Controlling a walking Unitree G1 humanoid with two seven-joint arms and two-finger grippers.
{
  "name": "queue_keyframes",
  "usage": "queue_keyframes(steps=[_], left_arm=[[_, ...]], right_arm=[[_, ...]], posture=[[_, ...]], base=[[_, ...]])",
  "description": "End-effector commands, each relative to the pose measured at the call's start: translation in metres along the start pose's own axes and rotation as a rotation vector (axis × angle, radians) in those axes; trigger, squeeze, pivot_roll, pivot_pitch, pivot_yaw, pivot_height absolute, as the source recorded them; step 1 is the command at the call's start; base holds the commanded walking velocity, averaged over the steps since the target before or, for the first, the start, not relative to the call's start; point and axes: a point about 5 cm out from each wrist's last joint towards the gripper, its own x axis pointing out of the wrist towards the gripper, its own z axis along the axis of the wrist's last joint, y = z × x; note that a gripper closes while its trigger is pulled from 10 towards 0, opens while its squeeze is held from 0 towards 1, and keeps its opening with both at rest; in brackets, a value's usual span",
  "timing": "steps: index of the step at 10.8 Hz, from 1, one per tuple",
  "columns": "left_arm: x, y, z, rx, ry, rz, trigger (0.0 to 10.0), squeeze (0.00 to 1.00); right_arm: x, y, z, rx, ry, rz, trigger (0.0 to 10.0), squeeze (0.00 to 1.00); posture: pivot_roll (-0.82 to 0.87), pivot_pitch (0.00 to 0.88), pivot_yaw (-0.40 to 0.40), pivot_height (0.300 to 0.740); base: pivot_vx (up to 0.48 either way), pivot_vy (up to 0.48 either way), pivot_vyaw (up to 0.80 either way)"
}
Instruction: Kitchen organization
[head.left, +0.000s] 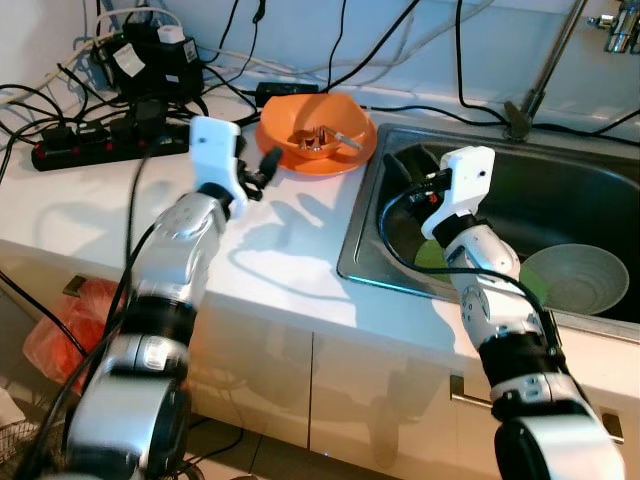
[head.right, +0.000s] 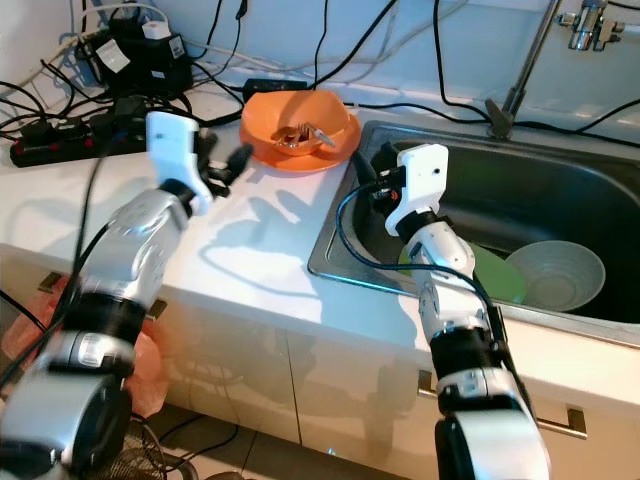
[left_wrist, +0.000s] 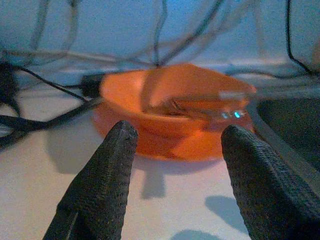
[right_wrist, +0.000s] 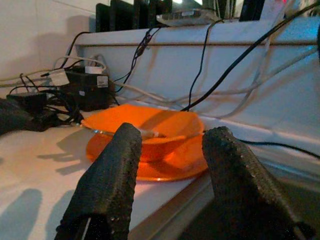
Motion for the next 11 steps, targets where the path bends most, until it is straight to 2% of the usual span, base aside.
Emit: queue_keyframes(steps=[1,5,8,9,11], left_arm=[[0.006,-0.004,0.006,0.031,0.005,-0.033,10.0,0.0],[0.028,-0.011,0.021,0.08,0.071,-0.091,10.0,0.0],[0.033,-0.011,0.026,0.109,0.106,-0.075,10.0,0.0],[0.034,-0.008,0.035,0.12,0.09,-0.059,10.0,0.0],[0.034,-0.001,0.038,0.127,0.1,-0.024,10.0,0.0]], right_arm=[[0.0,0.003,0.001,0.008,-0.003,0.012,10.0,0.0],[-0.014,0.015,0.0,0.033,-0.005,0.006,10.0,0.0],[-0.026,0.022,-0.003,0.046,0.017,0.008,10.0,0.0],[-0.032,0.027,-0.002,0.057,0.025,0.01,10.0,0.0],[-0.034,0.034,-0.002,0.064,0.038,0.027,10.0,0.0]], posture=[[0.07,0.016,0.017,0.74],[0.03,0.083,0.055,0.74],[0.02,0.128,0.063,0.74],[0.02,0.156,0.061,0.74],[0.02,0.175,0.052,0.74]], base=[[0.0,0.0,0.0],[0.0,0.0,0.0],[0.0,0.0,0.0],[0.0,0.0,0.0],[0.0,0.0,0.0]])
